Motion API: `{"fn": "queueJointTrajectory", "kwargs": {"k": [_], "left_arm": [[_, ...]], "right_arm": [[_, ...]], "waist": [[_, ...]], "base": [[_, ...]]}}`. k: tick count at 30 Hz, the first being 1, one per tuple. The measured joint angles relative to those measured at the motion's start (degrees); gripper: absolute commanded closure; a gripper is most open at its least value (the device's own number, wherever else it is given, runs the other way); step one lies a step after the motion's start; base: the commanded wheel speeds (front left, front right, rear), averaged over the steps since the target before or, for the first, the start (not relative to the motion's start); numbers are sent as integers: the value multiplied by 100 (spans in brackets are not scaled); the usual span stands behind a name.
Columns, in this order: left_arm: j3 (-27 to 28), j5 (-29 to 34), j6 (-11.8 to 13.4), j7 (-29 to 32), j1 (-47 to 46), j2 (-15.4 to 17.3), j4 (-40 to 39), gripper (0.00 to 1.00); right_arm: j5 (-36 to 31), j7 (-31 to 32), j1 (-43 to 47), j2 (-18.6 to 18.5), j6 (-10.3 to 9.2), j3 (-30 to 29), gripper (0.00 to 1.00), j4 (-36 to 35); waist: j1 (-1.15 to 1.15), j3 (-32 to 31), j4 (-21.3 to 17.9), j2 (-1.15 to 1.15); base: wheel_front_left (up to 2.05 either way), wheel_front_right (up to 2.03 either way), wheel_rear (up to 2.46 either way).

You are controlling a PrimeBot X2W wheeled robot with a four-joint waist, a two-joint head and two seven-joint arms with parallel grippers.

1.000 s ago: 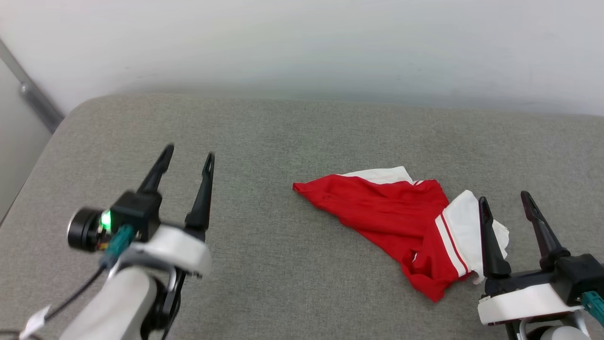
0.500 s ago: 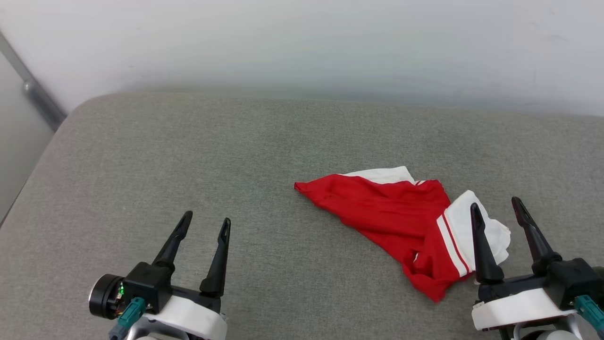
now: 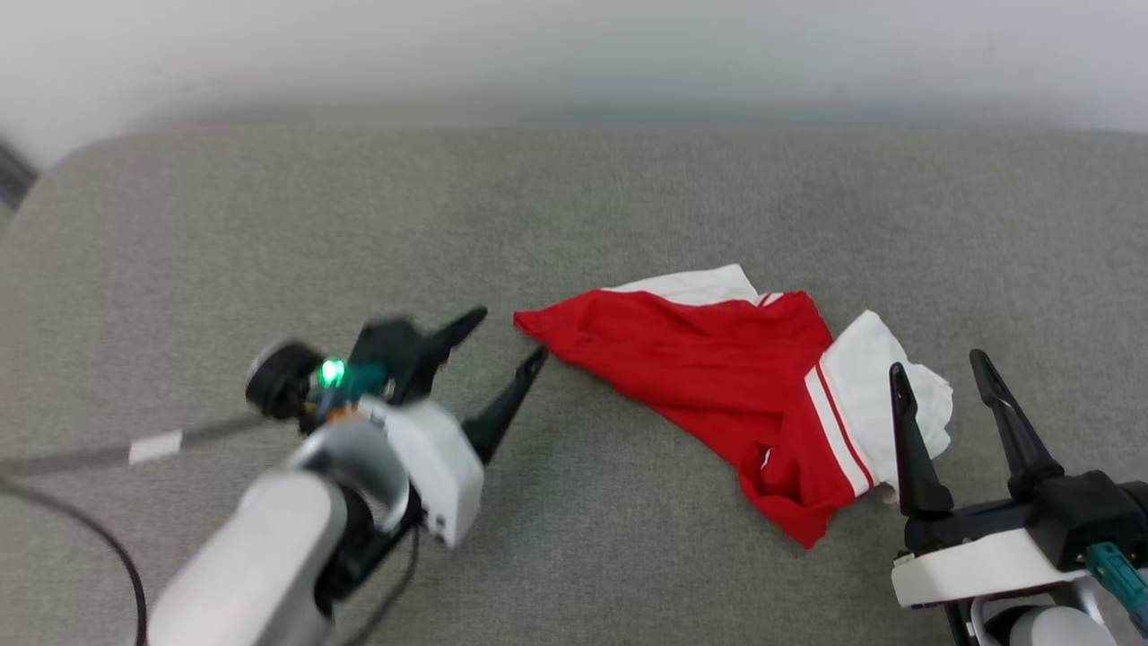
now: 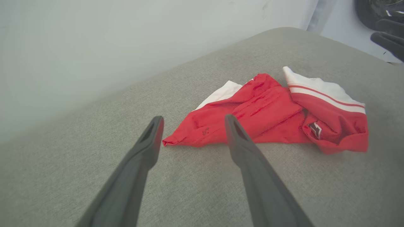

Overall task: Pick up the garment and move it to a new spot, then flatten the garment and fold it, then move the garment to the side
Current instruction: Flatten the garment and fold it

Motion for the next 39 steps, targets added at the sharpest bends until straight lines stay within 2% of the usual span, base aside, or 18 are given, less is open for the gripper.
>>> {"fn": "queueJointTrajectory", "kwargs": {"k": [5, 11, 17, 26, 27, 28, 34, 39], "left_arm": [[-422, -458, -123, 1521, -1211, 215, 122, 0], [-1176, -1176, -155, 2650, -2125, 240, 314, 0], [-1778, -1330, -154, 2927, -2609, 291, 806, 0], [-2437, -1426, -154, 2671, -2872, 223, 1459, 0], [-2517, -1485, -154, 2649, -2892, 205, 1495, 47], [-2557, -1521, -154, 2560, -2898, 192, 1528, 100], [-2726, -1573, -155, 1953, -2902, 148, 1662, 100], [-2743, -1385, -8, 1467, -2753, 69, 1586, 100]], "right_arm": [[-56, 0, -147, 0, 0, 35, 0, -31], [-88, 0, -276, 1, 0, 73, 0, -87], [-118, -1, -367, 0, 0, -15, 0, -174], [-108, 0, -365, 0, 0, 32, 0, -153], [-108, -1, -365, 0, 0, 41, 0, -143], [-108, 0, -365, 0, 0, 45, 0, -136], [-112, 0, -361, 0, 0, 13, 0, -44], [-127, -1, -289, -1, 0, -46, 0, 69]], "waist": [[0, 377, -150, 0], [0, 830, -368, 0], [0, 1205, -560, 0], [1, 1392, -609, 0], [1, 1392, -596, 0], [1, 1390, -582, 0], [1, 1258, -437, 0], [0, 941, -272, 0]], "base": [[0, 0, 0], [0, 0, 0], [0, 0, 0], [0, 0, 0], [0, 0, 0], [0, 0, 0], [0, 0, 0], [0, 0, 0]]}}
